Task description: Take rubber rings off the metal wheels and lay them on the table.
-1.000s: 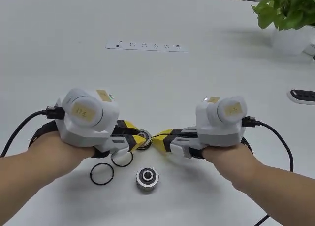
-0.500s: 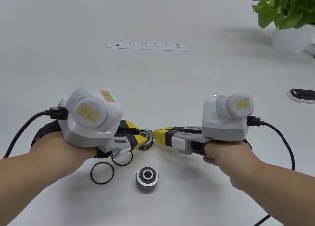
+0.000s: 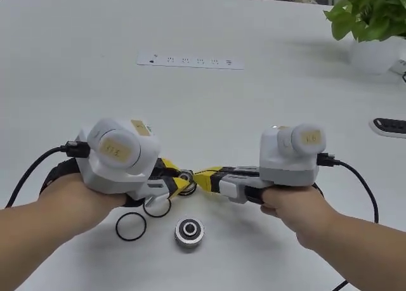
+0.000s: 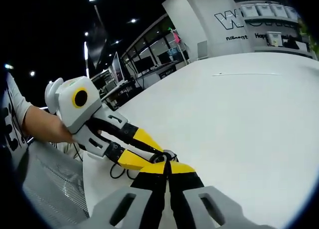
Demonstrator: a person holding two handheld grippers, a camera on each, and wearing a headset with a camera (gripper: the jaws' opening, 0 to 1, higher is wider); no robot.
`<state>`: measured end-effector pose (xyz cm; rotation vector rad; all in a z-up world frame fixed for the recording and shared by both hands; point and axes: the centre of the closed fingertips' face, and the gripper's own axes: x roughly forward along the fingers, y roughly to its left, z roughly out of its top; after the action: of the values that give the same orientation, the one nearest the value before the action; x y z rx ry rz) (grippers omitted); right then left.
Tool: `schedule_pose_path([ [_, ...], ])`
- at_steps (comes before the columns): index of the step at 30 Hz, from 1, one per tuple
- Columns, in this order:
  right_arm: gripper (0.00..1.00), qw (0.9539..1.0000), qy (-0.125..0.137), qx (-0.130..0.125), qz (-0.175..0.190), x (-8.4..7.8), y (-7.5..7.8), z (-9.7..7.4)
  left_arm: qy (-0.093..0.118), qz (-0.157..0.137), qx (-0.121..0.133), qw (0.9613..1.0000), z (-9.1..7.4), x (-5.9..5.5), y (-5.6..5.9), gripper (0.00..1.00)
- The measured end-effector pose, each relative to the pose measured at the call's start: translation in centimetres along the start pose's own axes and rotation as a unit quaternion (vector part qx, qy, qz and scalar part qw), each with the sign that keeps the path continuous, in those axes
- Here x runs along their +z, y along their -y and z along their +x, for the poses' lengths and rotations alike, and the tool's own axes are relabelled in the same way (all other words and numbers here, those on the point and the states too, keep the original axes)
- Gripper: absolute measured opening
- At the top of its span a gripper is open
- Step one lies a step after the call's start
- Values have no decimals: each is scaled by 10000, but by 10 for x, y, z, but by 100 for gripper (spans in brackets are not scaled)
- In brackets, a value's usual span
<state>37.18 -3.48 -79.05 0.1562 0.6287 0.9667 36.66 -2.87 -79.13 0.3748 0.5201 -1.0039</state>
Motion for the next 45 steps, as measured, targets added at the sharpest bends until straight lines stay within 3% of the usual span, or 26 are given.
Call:
schedule_pose_path([
  [14,0,9997,83,224,-1,5,-13,3,8,9,28,10000,1,-1,-1,12],
  [31,0,9995,115,249,139,4,-11,2,136,45,-84,9999,-1,1,0,14],
  [45,0,9992,261,232,216,14,-12,-2,357,5,-195,9992,-18,10,1,19],
])
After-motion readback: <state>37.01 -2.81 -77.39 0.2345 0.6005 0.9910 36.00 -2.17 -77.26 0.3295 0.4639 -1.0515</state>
